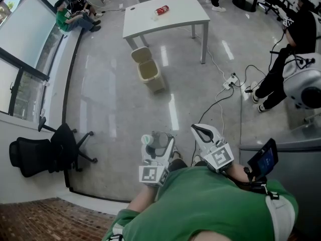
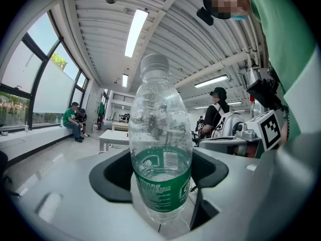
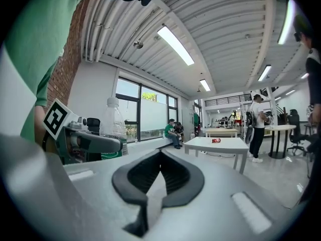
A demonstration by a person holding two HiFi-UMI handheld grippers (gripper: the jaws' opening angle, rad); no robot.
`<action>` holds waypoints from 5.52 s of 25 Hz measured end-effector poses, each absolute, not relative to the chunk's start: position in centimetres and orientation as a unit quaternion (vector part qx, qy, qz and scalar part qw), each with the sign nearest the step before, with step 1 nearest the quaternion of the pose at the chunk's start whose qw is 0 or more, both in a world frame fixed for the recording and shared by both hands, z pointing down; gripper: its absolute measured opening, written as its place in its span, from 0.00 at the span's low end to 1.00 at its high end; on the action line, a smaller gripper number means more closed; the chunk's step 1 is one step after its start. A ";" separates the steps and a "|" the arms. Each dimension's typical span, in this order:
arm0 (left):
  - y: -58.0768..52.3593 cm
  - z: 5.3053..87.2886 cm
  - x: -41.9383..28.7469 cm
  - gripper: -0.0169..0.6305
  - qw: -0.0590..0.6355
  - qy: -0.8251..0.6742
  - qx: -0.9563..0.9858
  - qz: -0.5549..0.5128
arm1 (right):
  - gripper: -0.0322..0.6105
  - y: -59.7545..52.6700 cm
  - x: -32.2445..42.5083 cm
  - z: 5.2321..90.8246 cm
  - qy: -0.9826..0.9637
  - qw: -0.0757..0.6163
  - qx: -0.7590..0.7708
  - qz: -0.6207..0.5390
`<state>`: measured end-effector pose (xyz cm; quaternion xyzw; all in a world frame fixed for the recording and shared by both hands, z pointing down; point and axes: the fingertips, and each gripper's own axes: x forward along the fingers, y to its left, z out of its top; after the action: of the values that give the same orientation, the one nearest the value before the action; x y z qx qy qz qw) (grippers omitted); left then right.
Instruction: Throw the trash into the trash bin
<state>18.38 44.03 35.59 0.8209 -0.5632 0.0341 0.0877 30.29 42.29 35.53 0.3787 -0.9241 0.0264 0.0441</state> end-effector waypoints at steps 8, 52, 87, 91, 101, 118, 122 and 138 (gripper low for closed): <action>37.3 36.0 14.2 0.54 0.074 -0.556 0.828 0.011 | 0.05 35.5 26.1 35.8 -0.924 0.049 0.380 0.024; 13.8 36.7 3.5 0.55 0.080 -0.585 0.807 0.017 | 0.05 11.1 14.7 35.1 -0.935 0.057 0.351 0.009; -4.8 36.5 -1.2 0.55 0.085 -0.594 0.800 0.012 | 0.05 -6.7 10.7 35.7 -0.931 0.075 0.357 0.015; -7.0 36.4 -3.5 0.55 0.086 -0.584 0.807 0.003 | 0.05 -8.8 8.1 35.7 -0.928 0.082 0.364 0.004; -9.2 37.8 -6.7 0.54 0.103 -0.570 0.815 0.012 | 0.05 -11.2 4.9 35.9 -0.919 0.089 0.384 -0.003; -15.0 39.8 -6.7 0.54 0.114 -0.578 0.808 0.027 | 0.05 -18.2 4.6 37.9 -0.924 0.105 0.367 -0.005; -16.8 40.9 -6.5 0.54 0.128 -0.587 0.798 0.043 | 0.05 -20.5 4.8 38.9 -0.926 0.117 0.359 -0.007; -21.6 49.5 -5.9 0.54 0.150 -0.595 0.784 0.099 | 0.05 -25.5 3.9 48.0 -0.932 0.175 0.315 0.042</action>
<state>-5.87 -21.59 49.47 0.7837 -0.5946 0.0992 0.1500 3.89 -25.54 48.02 0.3153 -0.9317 0.0421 0.1755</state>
